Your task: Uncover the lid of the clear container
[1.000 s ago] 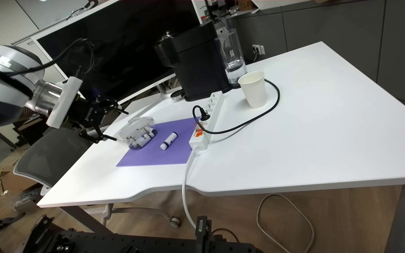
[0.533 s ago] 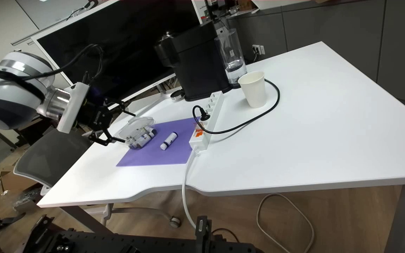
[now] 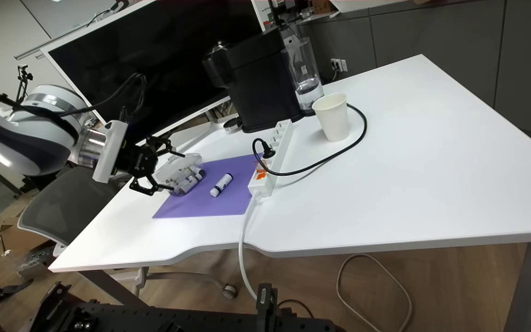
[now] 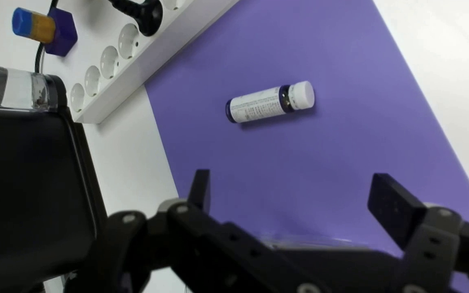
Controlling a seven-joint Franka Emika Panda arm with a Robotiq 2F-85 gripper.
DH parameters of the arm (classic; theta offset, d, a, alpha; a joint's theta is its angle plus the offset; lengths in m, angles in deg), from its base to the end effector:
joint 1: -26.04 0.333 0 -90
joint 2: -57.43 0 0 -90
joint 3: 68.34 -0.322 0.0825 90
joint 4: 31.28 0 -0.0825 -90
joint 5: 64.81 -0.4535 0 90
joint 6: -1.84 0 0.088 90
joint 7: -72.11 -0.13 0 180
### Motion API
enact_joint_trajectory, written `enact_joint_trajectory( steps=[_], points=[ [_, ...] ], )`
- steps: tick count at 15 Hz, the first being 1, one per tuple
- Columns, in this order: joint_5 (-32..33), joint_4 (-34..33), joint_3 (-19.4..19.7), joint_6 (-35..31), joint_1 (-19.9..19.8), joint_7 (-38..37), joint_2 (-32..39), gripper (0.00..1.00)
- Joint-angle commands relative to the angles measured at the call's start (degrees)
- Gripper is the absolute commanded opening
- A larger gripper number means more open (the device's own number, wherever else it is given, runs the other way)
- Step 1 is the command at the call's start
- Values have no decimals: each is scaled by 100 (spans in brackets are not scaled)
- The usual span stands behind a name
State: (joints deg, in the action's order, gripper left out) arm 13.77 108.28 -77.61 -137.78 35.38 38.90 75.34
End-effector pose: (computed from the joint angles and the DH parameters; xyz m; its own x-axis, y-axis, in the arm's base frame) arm 0.4623 0.1470 0.0826 0.6156 0.7574 -0.2176 0.7043 -0.4049 0.5832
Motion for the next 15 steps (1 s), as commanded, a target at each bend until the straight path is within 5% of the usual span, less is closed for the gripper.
enact_joint_trajectory(
  steps=[1, 15],
  points=[
    [229, -310, 6, 129, 153, -402, 337, 100],
    [247, -371, -87, 304, 339, -353, 309, 100]
  ],
)
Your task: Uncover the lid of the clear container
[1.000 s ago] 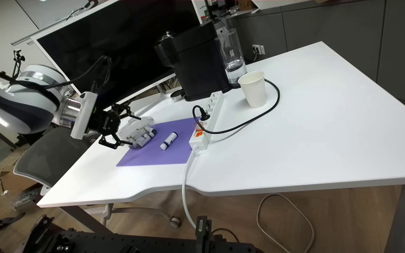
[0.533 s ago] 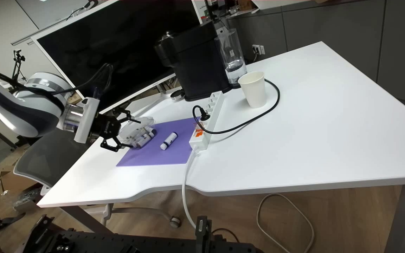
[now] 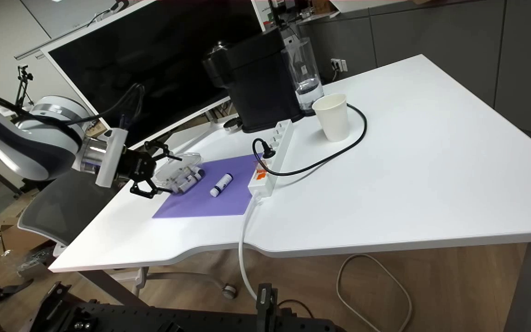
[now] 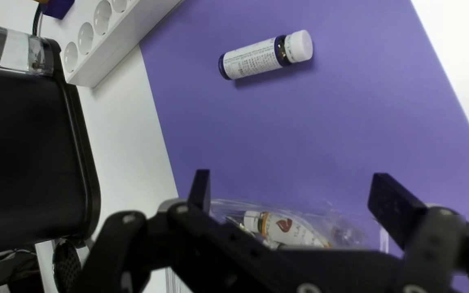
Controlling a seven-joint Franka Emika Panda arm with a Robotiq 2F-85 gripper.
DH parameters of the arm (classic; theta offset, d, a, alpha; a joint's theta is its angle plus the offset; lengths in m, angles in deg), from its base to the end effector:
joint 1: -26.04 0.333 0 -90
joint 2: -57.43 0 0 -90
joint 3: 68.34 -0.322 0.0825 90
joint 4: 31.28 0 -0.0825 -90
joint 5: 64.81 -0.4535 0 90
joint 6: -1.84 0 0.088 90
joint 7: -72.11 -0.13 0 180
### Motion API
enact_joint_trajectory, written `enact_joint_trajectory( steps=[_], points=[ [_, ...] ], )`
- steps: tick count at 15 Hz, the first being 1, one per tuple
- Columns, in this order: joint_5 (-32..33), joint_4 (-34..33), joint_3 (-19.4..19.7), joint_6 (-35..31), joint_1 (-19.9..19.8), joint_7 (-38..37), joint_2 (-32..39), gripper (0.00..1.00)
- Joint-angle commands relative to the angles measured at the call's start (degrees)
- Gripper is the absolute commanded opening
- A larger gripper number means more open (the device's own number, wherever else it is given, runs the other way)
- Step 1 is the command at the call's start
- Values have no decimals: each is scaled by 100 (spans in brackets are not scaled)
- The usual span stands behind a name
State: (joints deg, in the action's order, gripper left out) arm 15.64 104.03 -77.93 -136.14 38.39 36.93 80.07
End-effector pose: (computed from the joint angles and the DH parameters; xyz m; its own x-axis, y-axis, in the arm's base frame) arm 0.4706 0.1782 0.0653 0.5831 0.7823 -0.2191 0.7133 -0.3639 0.5990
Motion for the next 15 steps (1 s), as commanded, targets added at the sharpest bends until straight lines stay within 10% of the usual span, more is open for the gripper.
enact_joint_trajectory(
  steps=[1, 15],
  points=[
    [34, 87, -75, 156, 33, -154, -214, 100],
    [57, 59, -125, -32, -38, -658, -501, 100]
  ],
)
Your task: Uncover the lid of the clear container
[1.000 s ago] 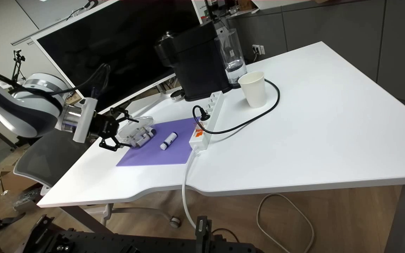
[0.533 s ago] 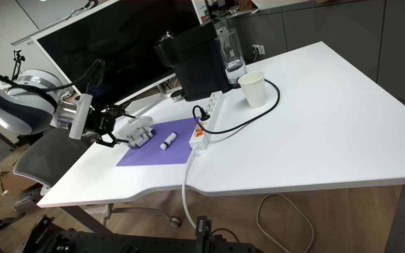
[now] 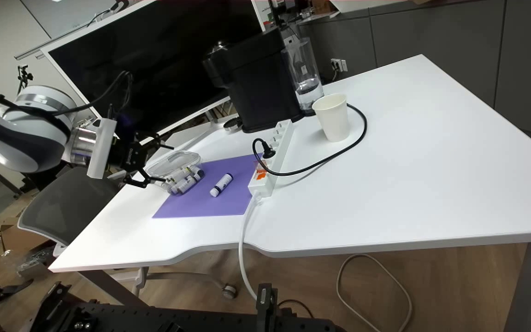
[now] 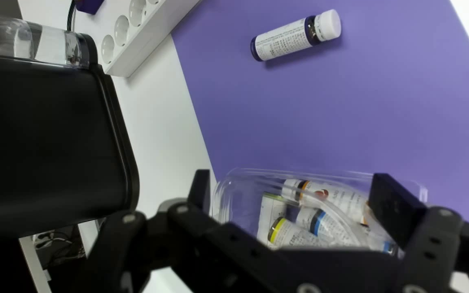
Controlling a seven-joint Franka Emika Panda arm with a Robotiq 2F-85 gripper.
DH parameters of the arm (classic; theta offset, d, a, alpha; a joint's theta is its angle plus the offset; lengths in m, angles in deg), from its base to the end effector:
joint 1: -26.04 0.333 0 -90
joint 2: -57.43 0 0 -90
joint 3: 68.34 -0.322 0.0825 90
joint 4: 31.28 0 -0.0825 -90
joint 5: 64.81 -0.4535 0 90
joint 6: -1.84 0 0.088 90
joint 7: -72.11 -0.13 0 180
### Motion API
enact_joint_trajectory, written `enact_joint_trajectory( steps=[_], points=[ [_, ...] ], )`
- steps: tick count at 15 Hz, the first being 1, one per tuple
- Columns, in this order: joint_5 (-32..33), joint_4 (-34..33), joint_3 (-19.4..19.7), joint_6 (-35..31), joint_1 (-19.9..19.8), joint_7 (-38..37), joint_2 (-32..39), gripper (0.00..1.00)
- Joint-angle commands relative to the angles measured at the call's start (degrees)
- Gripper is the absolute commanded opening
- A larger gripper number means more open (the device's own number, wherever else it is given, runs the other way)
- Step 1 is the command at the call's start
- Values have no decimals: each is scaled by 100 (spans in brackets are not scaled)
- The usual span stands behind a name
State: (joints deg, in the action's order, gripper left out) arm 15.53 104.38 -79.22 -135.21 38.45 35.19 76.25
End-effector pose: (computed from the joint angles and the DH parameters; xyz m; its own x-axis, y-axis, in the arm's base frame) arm 0.4799 0.1906 0.0976 0.6041 0.7806 -0.1601 0.6634 -0.3813 0.6439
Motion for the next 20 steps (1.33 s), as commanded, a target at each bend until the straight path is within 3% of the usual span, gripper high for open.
enact_joint_trajectory(
  steps=[1, 8, 14, 20],
  points=[
    [46, 13, 9, -227, -70, -650, -125, 100],
    [143, -53, 91, -1256, -272, -1706, -182, 100],
    [415, -36, 222, -1332, -314, -2349, -465, 100],
    [446, 13, 372, -1157, -370, -2511, -864, 100]
  ],
)
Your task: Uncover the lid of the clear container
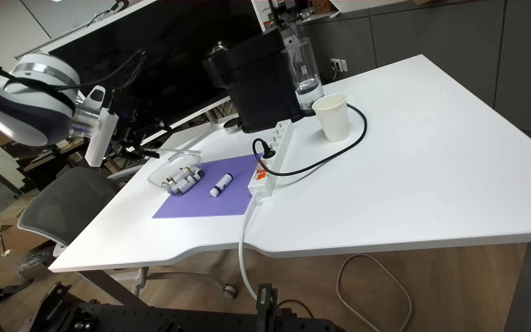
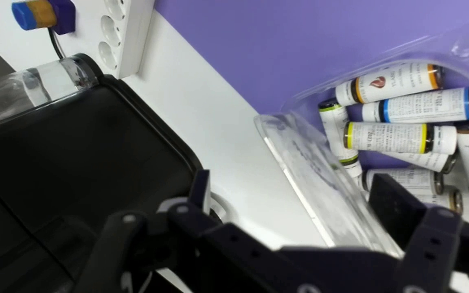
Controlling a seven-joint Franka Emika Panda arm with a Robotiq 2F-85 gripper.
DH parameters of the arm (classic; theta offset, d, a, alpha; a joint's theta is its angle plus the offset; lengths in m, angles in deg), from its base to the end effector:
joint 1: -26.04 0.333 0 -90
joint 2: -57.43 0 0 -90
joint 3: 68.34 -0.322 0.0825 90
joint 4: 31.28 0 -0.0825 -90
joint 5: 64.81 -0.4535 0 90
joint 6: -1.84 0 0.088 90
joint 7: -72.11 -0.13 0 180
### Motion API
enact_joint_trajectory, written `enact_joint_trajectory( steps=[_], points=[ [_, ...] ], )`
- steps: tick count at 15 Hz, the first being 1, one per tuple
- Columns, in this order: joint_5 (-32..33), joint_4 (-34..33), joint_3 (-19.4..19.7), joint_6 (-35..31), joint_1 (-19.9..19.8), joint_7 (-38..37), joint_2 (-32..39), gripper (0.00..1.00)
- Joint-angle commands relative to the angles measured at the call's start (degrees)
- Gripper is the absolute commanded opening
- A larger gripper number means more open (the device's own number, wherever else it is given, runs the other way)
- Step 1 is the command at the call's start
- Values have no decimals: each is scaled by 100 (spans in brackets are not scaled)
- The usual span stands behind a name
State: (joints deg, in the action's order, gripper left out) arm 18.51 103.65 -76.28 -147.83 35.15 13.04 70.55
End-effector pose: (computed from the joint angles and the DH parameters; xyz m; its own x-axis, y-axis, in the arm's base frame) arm 0.5196 0.1738 0.1560 0.7684 0.5801 0.2704 0.3597 -0.7409 0.5672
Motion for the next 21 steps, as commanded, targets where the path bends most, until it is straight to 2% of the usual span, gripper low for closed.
enact_joint_trajectory(
  steps=[1, 7, 11, 15, 17, 21],
  points=[
    [145, 94, 113, 131, -57, -319, -367, 100],
    [160, -57, 357, 240, -259, -274, -706, 100],
    [-85, -239, 500, 173, -433, -3, -916, 100],
    [-483, -128, 527, 13, -533, 233, -1302, 100],
    [-1026, 65, 503, -109, -576, 612, -1597, 100],
    [-2966, 744, 564, -497, -498, 2105, -2217, 100]
  ],
)
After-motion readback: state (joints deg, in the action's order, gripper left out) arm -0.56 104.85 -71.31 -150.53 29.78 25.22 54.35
